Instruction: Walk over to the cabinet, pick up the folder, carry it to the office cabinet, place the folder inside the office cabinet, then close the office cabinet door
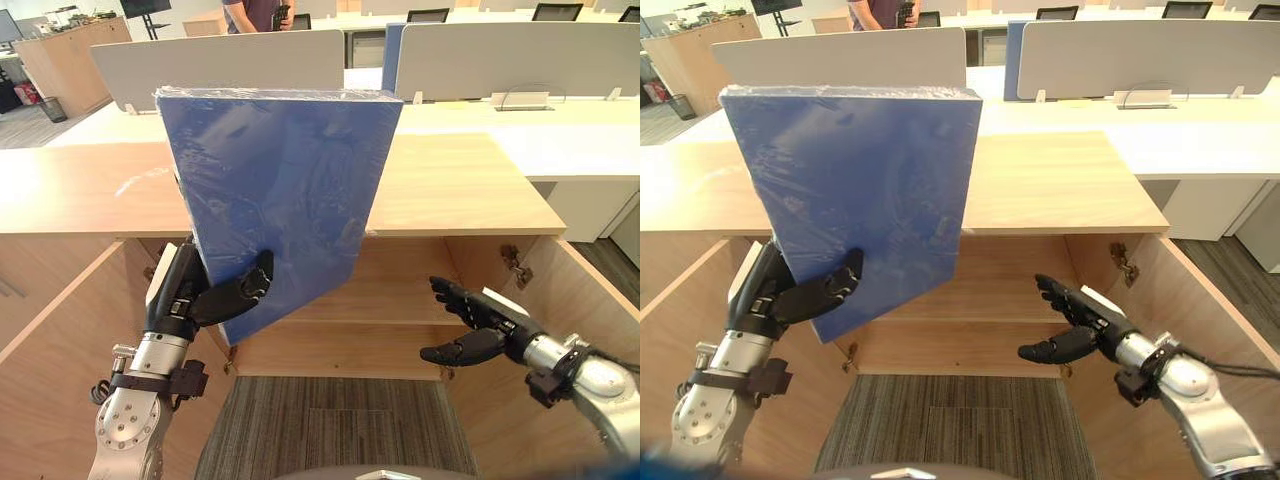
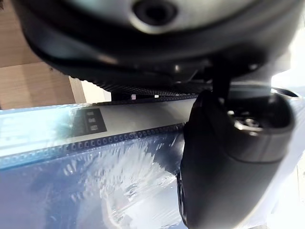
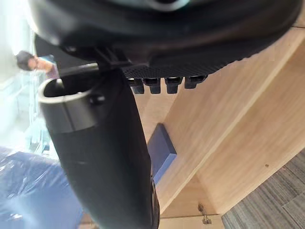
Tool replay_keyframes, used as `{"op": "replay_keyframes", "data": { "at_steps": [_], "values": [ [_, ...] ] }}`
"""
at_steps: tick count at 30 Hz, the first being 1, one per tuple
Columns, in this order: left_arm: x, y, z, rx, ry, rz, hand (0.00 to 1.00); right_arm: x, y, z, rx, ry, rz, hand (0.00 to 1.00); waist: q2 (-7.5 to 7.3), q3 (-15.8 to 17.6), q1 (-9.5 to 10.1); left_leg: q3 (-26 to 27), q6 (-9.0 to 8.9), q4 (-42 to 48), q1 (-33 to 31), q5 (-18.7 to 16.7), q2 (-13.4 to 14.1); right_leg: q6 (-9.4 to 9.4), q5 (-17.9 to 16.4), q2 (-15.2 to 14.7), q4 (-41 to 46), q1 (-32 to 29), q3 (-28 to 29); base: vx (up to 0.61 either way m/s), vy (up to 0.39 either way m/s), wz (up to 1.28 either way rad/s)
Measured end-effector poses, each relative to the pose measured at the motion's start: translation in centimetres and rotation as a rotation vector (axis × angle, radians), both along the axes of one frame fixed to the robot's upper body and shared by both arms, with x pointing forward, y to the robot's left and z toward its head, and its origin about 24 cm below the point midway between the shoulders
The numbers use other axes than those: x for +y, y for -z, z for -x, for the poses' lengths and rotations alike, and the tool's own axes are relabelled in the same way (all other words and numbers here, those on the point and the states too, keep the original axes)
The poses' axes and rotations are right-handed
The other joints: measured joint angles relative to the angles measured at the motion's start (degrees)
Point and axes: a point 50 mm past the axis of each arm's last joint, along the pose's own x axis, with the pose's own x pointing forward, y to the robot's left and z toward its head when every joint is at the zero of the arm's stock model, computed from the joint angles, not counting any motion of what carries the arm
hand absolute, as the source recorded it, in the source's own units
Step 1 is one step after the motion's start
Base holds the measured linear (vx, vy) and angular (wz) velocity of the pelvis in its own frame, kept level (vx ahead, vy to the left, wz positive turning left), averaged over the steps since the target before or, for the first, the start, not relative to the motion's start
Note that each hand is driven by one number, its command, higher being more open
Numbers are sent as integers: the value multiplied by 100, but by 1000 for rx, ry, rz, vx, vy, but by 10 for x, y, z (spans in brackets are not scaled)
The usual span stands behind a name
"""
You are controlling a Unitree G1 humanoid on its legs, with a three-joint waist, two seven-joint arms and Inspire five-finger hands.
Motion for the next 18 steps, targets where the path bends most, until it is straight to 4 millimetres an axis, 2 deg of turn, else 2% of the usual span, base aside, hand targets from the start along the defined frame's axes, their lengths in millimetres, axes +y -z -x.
{"op": "replay_keyframes", "data": {
  "at_steps": [6, 11, 14, 18],
  "values": [
    [-6, -1, -4, 6, 77, -39, 0, 28, -41, -2, -38, -229, -245, 100, -30, -20, -27, 92, -6, 5, 84, -57, -4, 1, -74, -11, 116, -10, 67, 26, 16, -7],
    [-18, -1, -10, -3, 135, -23, 0, 38, -91, -33, -317, -256, -337, 100, -42, -16, -45, 126, -4, -32, 130, -58, -22, 13, -80, -24, 115, -8, 99, 3, 15, -2],
    [-22, 0, -15, -8, 155, -10, 0, 48, -106, -41, -437, -248, -428, 100, -38, -19, -20, 127, -4, -36, 136, -58, -21, 13, -81, -22, 111, -1, 94, 0, 0, 0],
    [-23, -2, -16, -27, 147, 3, 0, 58, -107, -46, -466, -237, -520, 100, -42, -21, -2, 123, -4, -45, 140, -57, -23, 13, -80, -23, 106, 9, 84, 0, 0, 0]
  ]
}}
